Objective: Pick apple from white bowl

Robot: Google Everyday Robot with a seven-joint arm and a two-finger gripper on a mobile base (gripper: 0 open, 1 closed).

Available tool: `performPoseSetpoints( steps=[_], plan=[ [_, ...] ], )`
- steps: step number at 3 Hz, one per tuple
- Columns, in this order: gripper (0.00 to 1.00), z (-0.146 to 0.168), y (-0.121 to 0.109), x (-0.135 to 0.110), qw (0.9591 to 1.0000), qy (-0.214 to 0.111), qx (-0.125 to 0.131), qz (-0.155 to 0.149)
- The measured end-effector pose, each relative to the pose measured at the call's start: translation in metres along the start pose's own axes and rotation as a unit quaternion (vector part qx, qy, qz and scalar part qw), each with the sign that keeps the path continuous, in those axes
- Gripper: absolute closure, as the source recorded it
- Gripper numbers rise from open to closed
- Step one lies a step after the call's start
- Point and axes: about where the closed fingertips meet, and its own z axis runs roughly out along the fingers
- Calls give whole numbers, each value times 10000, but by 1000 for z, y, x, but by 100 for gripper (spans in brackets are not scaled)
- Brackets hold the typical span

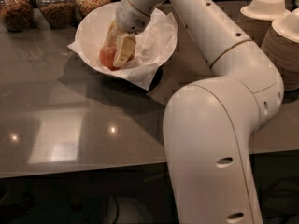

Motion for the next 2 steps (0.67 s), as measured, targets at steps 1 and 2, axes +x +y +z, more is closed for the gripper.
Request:
performPoseSetpoints(
  steps=[1,2],
  plan=[
    [100,-18,-2,-7,9998,-89,196,-16],
    [100,-51,5,-10,9981,-383,492,5]
  ],
)
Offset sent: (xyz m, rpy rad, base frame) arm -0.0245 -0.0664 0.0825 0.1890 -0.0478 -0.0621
